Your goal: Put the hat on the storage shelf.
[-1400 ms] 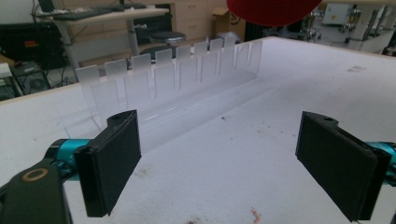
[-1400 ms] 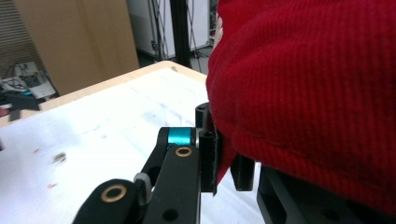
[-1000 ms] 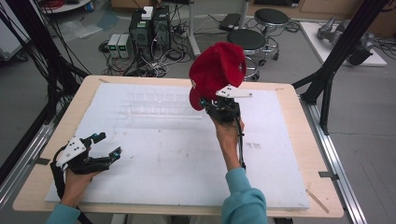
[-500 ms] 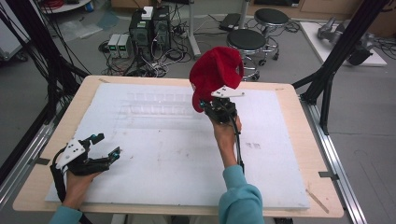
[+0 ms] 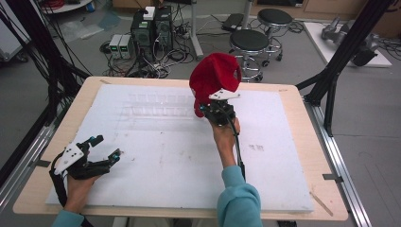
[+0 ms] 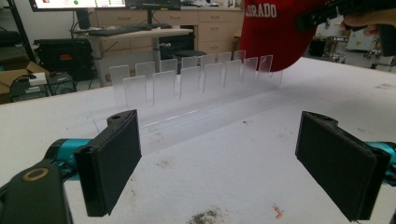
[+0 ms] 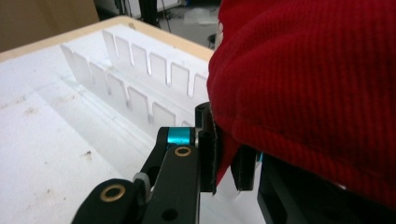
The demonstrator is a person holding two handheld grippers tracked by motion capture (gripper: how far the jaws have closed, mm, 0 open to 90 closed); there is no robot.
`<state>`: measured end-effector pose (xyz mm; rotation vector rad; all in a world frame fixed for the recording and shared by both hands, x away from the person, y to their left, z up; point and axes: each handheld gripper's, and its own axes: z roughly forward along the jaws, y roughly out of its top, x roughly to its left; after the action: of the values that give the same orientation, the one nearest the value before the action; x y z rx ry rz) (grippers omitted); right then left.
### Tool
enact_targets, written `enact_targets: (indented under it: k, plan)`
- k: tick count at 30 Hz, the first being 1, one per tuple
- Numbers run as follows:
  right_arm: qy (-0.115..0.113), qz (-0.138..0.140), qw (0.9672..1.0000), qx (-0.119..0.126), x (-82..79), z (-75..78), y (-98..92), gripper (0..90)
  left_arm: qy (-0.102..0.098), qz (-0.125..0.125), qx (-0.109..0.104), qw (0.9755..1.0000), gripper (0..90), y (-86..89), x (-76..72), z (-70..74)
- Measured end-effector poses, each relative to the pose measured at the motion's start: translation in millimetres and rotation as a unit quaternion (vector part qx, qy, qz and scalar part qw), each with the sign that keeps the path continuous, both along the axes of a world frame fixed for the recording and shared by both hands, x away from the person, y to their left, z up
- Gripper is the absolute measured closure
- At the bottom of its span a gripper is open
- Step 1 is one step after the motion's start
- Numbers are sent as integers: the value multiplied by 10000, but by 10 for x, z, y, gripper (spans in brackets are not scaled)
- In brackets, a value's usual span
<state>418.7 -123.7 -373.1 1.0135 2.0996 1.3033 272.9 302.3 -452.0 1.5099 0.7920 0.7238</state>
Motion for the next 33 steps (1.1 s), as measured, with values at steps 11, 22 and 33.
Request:
enact_targets:
  k: [11,22,33]
  plan:
    - [26,-43,9999,116,-11,-84,-23,822,-9,10,-73,10000,145,11,1,-3]
    - [-161,-112,9997,161,-97,-58,-19,332,22,84,-120,9999,148,14,5,-3]
    - [-183,-195,9986,467,-377,47,-226,90,33,86,-138,9999,147,18,6,-3]
